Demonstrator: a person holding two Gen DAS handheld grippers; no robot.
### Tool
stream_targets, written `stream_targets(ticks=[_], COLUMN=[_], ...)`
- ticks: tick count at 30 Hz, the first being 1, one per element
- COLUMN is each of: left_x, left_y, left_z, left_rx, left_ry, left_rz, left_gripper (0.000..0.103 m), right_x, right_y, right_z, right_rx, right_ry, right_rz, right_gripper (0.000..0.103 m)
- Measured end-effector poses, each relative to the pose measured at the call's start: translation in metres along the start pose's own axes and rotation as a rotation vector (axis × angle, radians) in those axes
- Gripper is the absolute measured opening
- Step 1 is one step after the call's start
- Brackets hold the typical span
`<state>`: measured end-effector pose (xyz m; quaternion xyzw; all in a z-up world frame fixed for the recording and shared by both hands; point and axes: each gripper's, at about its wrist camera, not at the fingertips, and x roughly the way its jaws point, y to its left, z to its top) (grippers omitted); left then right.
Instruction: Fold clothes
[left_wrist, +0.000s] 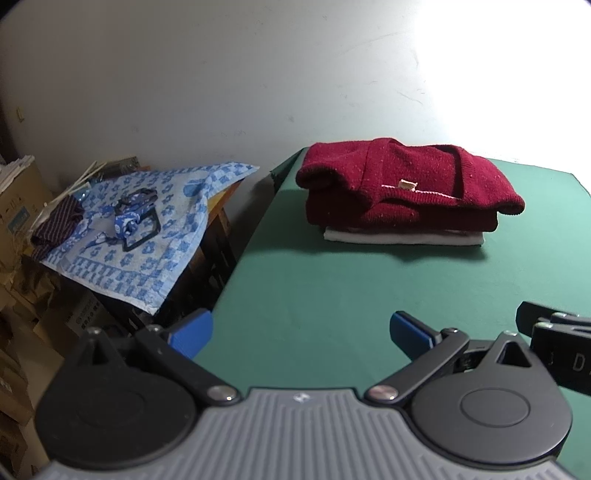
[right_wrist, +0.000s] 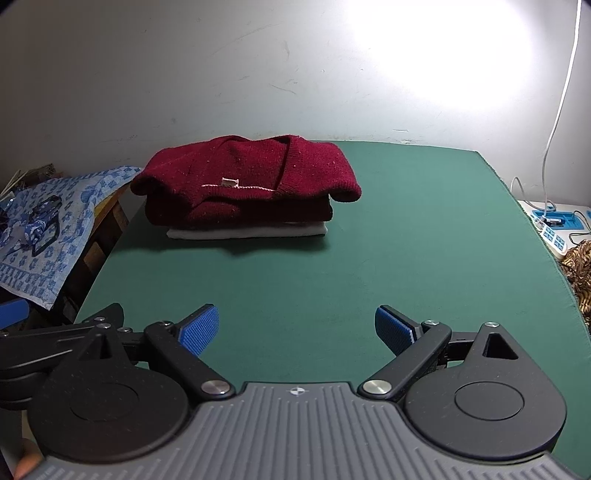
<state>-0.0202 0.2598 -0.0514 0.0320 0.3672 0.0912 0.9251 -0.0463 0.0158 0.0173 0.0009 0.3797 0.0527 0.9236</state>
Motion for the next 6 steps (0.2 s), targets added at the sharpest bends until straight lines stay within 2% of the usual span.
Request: stream_targets(ticks=[6], left_x=[0.0021], left_y=[0.0014], left_z=[0.0008], left_rx=[-0.008], left_ry=[0.009], left_rz=[-0.010], left_gripper=[0.102], right_x=[0.0005], right_y=[0.0012], right_z=[0.0008], right_rx=[-0.006], right_ry=[-0.005], right_rz=[-0.001], right_gripper=[0.094])
